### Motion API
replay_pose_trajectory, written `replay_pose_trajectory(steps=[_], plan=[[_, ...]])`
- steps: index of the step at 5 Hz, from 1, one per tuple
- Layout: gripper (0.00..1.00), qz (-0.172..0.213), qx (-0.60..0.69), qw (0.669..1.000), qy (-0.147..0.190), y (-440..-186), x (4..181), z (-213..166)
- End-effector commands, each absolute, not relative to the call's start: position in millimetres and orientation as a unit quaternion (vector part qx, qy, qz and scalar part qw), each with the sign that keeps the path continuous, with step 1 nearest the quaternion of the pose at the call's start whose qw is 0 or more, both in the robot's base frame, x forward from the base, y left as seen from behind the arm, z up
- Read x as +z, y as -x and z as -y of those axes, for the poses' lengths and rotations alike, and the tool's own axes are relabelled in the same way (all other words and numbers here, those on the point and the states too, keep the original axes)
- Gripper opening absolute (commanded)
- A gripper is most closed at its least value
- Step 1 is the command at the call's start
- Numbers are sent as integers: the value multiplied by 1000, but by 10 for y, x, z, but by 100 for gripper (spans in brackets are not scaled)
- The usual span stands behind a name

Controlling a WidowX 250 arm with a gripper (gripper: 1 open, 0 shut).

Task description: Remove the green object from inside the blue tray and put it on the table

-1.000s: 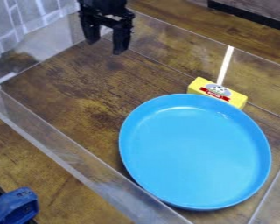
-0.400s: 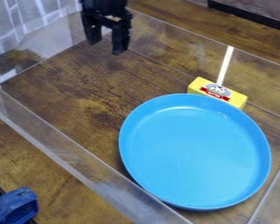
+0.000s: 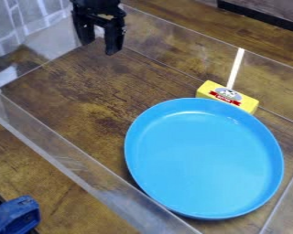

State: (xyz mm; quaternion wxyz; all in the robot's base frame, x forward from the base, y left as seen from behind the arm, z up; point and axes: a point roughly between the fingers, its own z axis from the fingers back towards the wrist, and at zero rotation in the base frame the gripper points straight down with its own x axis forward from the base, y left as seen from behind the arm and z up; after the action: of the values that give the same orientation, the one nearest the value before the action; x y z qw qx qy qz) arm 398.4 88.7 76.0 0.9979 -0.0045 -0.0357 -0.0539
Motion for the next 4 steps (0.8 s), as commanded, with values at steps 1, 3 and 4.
replay_pose_trajectory(steps=[1, 3, 4], plan=[[100, 80, -56, 995, -10, -4023, 1078, -690], [100, 87, -36, 996, -8, -4008, 1065, -435], [100, 90, -6, 996, -11, -4112, 1084, -565]])
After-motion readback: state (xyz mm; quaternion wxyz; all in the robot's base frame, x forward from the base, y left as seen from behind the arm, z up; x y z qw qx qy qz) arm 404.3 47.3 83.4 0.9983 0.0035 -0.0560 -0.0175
